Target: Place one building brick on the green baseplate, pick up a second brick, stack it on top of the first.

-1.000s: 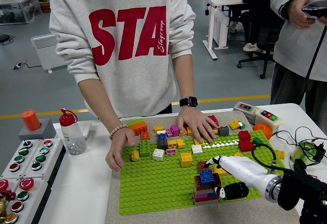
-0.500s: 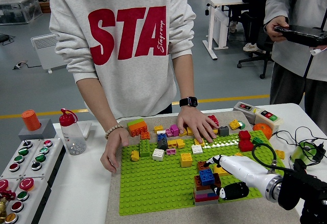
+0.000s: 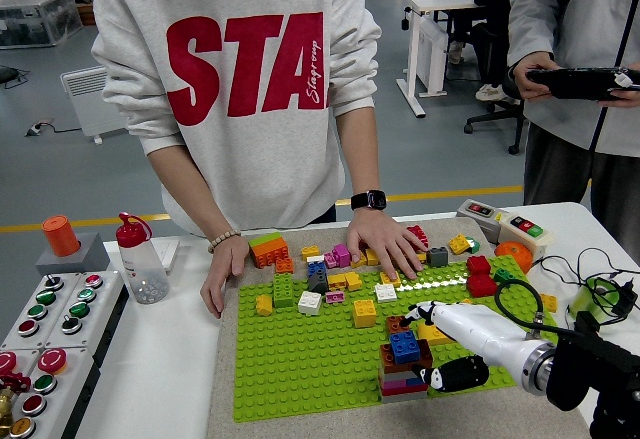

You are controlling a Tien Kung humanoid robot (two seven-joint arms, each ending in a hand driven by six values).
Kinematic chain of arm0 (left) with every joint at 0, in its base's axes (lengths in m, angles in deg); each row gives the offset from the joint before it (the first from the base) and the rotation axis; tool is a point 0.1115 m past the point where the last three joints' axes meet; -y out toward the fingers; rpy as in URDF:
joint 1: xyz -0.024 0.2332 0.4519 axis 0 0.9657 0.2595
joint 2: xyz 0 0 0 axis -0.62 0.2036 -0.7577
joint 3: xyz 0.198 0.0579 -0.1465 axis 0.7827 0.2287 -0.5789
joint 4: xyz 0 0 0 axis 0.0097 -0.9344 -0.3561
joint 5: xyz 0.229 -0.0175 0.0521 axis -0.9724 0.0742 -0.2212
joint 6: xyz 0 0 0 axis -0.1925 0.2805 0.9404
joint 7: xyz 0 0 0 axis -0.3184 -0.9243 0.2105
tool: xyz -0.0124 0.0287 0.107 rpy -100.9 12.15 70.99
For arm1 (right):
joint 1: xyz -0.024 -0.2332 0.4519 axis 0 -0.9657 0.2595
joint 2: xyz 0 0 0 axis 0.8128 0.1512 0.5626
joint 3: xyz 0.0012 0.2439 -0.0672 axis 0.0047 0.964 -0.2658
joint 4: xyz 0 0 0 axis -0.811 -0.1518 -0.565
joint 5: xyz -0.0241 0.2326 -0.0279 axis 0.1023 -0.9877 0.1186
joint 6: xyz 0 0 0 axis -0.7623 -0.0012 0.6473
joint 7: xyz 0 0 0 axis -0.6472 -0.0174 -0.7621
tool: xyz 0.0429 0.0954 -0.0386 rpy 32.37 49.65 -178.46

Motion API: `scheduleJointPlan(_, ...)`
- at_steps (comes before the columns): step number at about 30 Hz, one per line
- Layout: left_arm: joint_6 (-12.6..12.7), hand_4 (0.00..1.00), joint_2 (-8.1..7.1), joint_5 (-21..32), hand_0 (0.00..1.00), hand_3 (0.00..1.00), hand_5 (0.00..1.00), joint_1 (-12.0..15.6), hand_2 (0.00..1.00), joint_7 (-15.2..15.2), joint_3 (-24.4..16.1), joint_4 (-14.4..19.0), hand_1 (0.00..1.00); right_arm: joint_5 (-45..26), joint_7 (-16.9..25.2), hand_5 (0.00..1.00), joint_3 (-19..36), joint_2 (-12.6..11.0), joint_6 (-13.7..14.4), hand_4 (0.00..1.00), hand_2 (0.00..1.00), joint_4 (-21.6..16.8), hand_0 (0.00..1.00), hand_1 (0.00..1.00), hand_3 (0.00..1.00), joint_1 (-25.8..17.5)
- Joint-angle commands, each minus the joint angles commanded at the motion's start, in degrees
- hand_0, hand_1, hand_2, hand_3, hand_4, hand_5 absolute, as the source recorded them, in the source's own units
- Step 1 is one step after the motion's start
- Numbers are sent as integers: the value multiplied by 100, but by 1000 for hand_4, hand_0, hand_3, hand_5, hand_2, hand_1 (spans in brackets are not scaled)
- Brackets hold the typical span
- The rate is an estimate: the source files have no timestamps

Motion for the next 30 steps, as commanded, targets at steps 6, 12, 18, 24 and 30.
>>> scheduleJointPlan(6,-1,300,0,-11,664,575,998,-3,698,-2,-9,0,684,33,37,311,77,-15,69,691,992,0,925,854,892,-33)
scheduleJointPlan(12,-1,300,2,-29,663,575,998,2,699,-5,-21,0,683,105,182,304,199,-26,375,675,983,0,922,858,978,-96)
scheduleJointPlan(18,-1,300,3,-56,663,575,998,16,699,-8,-41,0,683,239,791,318,275,-120,1098,670,924,0,902,836,940,-244)
scheduleJointPlan(24,-1,300,4,-88,664,574,998,32,699,-15,-62,0,683,14,1729,201,418,-212,1994,360,586,0,658,633,550,-377)
scheduleJointPlan(30,-4,300,6,-137,663,575,998,51,699,-28,-92,0,683,180,2902,194,578,-323,2797,298,558,0,600,584,527,-443)
